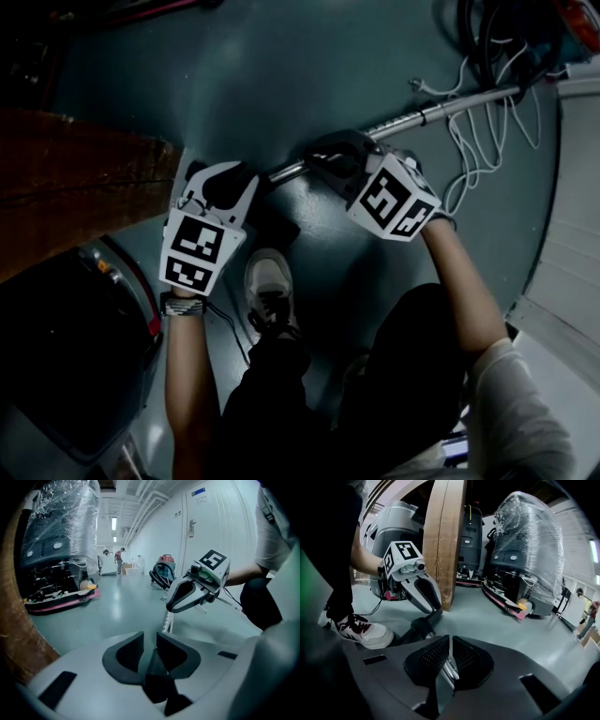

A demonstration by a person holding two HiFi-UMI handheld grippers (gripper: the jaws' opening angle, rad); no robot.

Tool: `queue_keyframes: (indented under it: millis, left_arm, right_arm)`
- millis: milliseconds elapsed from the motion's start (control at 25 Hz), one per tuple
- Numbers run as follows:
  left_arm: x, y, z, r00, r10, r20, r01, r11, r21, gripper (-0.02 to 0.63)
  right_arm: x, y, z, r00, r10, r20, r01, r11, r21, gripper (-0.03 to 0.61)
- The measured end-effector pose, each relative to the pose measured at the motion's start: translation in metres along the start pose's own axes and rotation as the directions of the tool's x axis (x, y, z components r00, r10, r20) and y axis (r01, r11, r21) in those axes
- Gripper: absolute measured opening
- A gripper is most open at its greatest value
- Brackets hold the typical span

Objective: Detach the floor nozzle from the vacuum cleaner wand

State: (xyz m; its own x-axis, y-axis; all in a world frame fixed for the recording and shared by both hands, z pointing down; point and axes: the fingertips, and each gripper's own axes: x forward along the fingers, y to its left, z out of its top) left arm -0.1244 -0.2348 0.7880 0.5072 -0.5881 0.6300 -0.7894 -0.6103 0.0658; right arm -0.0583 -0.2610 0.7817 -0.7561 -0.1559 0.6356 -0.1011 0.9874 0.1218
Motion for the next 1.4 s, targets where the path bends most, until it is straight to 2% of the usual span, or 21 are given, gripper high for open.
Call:
queue_keyframes:
  millis: [120,200,240,520,720,880,1160,1320,1400]
  left_arm:
    - [0.004,-0.01,-0.015,0.995,-0.062,-0.073,0.064,0.997,0.033,0.142]
    - [0.006,-0.015,-0.021,0.99,-0.087,-0.11,0.092,0.995,0.045,0.168]
    - [0.007,-0.016,-0.023,0.989,-0.093,-0.119,0.099,0.994,0.046,0.176]
    - [0.016,-0.017,-0.039,0.977,-0.089,-0.193,0.104,0.992,0.069,0.212]
    - [0.024,-0.022,-0.051,0.968,-0.089,-0.234,0.112,0.99,0.086,0.218]
    - [0.033,-0.023,-0.06,0.961,-0.054,-0.272,0.101,0.982,0.16,0.216]
    - [0.044,-0.027,-0.071,0.949,-0.086,-0.302,0.134,0.981,0.141,0.216]
    - [0.048,-0.028,-0.078,0.935,-0.079,-0.345,0.152,0.969,0.192,0.215]
    - [0.049,-0.026,-0.079,0.936,-0.066,-0.347,0.149,0.964,0.218,0.189]
  right_arm:
    - [0.008,0.004,-0.005,1.0,0.018,-0.017,-0.018,1.0,-0.014,0.034]
    - [0.01,0.005,-0.013,0.999,0.032,-0.035,-0.032,0.999,-0.004,0.065]
    - [0.01,0.006,-0.017,0.998,0.037,-0.046,-0.037,0.999,-0.004,0.093]
    - [0.018,0.018,-0.033,0.99,0.089,-0.11,-0.098,0.992,-0.078,0.162]
    - [0.028,0.02,-0.034,0.979,0.106,-0.175,-0.141,0.969,-0.203,0.195]
    - [0.037,0.021,-0.049,0.957,0.125,-0.262,-0.202,0.935,-0.291,0.201]
    - [0.046,0.023,-0.056,0.946,0.133,-0.297,-0.224,0.928,-0.297,0.202]
    - [0.049,0.018,-0.081,0.921,0.104,-0.377,-0.243,0.907,-0.344,0.202]
    - [0.052,0.016,-0.081,0.923,0.089,-0.374,-0.23,0.907,-0.352,0.202]
